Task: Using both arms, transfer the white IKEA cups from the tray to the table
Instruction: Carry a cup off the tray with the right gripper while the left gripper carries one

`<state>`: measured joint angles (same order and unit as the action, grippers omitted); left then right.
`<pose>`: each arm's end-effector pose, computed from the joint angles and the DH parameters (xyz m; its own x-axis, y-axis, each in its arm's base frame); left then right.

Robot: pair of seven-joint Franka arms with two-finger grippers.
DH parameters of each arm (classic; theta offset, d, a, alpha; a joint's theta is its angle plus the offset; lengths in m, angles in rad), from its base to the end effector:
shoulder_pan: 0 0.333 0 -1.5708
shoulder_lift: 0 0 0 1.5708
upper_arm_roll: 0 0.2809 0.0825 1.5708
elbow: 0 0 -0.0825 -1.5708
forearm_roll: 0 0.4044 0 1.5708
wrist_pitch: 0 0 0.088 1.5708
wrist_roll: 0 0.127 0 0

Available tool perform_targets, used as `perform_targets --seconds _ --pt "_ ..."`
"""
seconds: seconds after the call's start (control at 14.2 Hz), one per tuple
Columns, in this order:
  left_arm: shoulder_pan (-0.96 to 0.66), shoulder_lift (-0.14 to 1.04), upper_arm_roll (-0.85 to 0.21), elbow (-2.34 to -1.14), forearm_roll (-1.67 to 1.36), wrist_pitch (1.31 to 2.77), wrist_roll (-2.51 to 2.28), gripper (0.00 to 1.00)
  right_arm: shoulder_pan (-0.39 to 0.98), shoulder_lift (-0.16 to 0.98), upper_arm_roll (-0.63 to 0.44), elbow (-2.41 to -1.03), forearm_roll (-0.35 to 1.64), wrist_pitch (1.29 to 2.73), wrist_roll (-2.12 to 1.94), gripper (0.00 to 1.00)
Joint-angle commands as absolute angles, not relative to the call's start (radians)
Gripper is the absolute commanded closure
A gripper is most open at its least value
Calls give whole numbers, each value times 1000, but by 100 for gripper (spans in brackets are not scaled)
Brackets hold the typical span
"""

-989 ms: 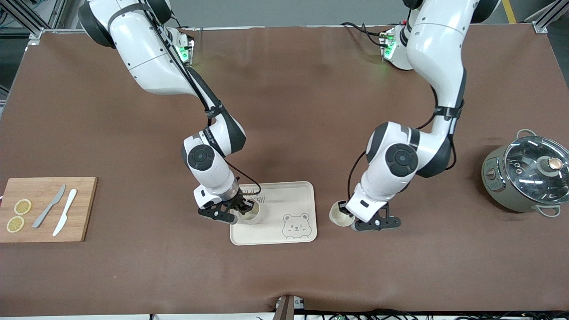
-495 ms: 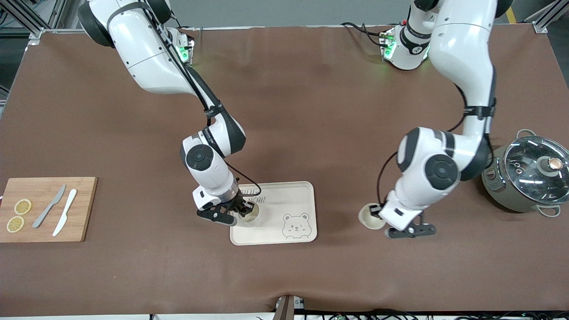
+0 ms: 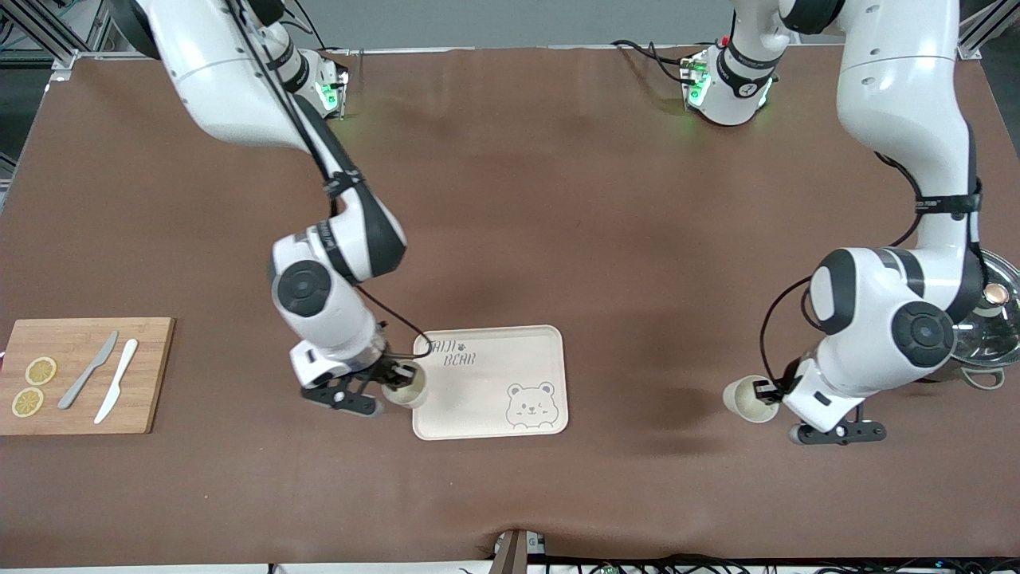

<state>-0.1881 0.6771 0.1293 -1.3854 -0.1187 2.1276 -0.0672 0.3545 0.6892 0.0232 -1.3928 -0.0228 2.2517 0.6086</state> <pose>0.7294 -0.0654 0.2640 0.9969 0.0374 0.0689 0.0355 -0.9990 0.0287 0.6926 0.2706 0.2612 0.9636 -0.2269 0.1416 -0.2153 -0.9722 -0.0925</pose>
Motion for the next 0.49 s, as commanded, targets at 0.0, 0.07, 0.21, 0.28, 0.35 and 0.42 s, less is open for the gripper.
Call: perform_targets --seconds 0.0,0.07,0.21,0.28,0.35,0.42 --pt "-166 683 121 -1393 -95 2118 -41 100 267 618 43 -1427 -26 2180 455 100" --pt "-158 690 121 -1394 -94 2118 -40 100 243 605 43 -1428 -26 2165 401 100" --pt "-155 706 123 -1396 -95 2120 -35 100 200 594 44 -1428 -25 2137 312 100" --pt "-152 718 123 -1394 -94 2126 -35 100 181 586 46 -1437 -25 2129 272 100" --pt "-150 725 123 -1394 -94 2131 -35 100 163 580 46 -1451 -23 2129 231 100" --pt "-150 736 123 -1394 -94 2132 -34 100 141 577 49 -1457 -23 2129 188 100"
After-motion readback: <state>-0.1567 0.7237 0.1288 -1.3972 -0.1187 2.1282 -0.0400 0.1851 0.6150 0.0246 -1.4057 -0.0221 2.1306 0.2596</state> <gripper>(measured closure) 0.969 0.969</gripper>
